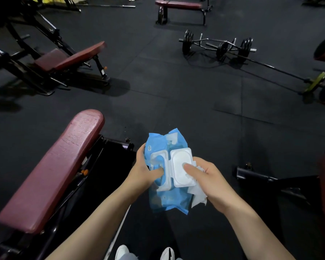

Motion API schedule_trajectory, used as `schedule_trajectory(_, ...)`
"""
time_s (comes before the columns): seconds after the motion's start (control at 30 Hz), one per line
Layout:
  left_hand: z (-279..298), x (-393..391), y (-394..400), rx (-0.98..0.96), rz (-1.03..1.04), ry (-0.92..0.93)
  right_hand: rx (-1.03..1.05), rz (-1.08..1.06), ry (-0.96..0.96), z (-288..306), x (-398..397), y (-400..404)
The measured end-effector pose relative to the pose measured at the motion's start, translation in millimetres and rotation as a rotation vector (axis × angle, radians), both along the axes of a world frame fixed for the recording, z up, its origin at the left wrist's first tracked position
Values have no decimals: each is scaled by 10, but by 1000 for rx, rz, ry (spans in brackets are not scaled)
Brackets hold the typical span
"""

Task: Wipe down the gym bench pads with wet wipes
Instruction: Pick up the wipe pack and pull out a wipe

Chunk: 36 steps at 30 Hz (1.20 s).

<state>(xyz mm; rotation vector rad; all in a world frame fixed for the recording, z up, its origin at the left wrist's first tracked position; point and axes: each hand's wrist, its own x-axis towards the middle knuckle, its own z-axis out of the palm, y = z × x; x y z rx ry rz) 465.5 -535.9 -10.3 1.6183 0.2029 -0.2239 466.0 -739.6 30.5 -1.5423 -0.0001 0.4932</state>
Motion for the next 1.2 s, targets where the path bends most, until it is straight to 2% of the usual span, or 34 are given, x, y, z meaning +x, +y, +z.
schedule_trajectory(0.1, 10, 19, -16, -13, 25, 22, -13, -5, -10, -18, -6, 31)
schedule_trajectory(0.23, 24, -9, 79, -225, -39, 84, -1, -54, 8, -25, -2, -10)
schedule_trajectory(0.37, 60, 13, 94, -358, 7, 155, -13, -35, -10, -10, 15, -60)
schedule_trajectory(0.43, 86, 8, 80, -334, 0, 254, -57, -32, -36, -6, 21, -49)
schedule_trajectory(0.5, 57, -2, 96, -320, -43, 277, -103, -43, -62, -13, 21, -20)
schedule_trajectory(0.67, 29, -29, 113, -305, -201, 149, -211, -133, -102, -57, 25, 7)
schedule_trajectory(0.87, -29, -65, 88, -269, -211, 115, -308, -159, -117, -132, 10, 7)
schedule_trajectory(1.03, -123, -60, 51, -158, -30, 105, -430, -124, -242, -163, -33, 59)
schedule_trajectory(1.2, -135, -56, 7, -52, 140, 82, -439, 8, -243, -221, -133, 108)
